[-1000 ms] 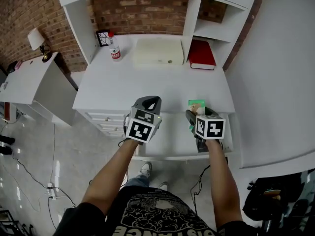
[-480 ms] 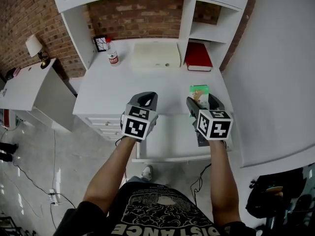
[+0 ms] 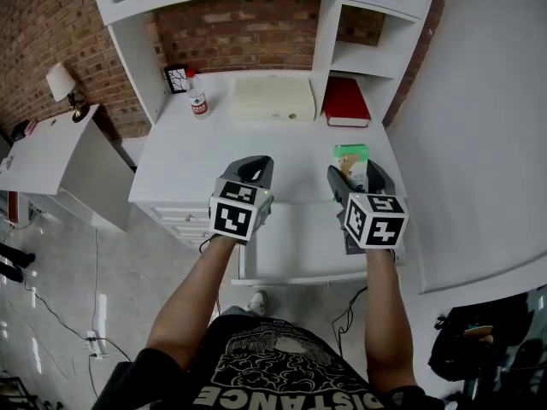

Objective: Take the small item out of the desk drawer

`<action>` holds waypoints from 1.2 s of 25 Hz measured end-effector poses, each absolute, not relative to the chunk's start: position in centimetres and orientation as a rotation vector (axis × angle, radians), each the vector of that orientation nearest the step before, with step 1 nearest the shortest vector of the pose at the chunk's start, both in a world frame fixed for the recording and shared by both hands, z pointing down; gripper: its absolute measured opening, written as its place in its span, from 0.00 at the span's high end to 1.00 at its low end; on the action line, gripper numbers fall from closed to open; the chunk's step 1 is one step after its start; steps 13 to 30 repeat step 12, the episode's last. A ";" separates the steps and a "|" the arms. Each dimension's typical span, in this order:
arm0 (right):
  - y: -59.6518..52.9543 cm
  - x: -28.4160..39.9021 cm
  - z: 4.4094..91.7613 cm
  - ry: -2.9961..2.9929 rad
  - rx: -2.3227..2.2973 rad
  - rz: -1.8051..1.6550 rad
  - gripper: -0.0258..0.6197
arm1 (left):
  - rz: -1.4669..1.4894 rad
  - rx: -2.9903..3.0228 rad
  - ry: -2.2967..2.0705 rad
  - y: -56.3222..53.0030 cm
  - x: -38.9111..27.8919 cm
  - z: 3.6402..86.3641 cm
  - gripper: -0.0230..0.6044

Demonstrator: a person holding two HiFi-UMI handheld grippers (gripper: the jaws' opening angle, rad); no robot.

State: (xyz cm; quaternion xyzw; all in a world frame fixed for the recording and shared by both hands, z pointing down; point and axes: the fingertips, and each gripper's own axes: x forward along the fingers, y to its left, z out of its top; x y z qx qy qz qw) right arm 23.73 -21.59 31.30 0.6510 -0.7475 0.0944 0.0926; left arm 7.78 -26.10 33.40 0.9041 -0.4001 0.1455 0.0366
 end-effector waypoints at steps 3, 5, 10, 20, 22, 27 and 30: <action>-21.6 23.7 31.1 -2.221 1.936 0.278 0.42 | 0.450 2.776 -1.230 -26.1 7.8 33.4 0.95; -21.5 23.8 31.2 -2.219 1.935 0.279 0.42 | 0.451 2.775 -1.231 -26.0 7.8 33.4 0.95; -21.5 23.9 31.4 -2.219 1.932 0.282 0.42 | 0.453 2.773 -1.233 -26.0 8.0 33.7 0.95; -21.5 23.8 31.5 -2.222 1.929 0.283 0.42 | 0.454 2.773 -1.232 -25.9 8.0 33.8 0.95; -21.5 23.8 31.5 -2.222 1.929 0.283 0.42 | 0.454 2.773 -1.232 -25.9 8.0 33.8 0.95; -21.5 23.8 31.5 -2.222 1.929 0.283 0.42 | 0.454 2.773 -1.232 -25.9 8.0 33.8 0.95; -21.5 23.8 31.5 -2.222 1.929 0.283 0.42 | 0.454 2.773 -1.232 -25.9 8.0 33.8 0.95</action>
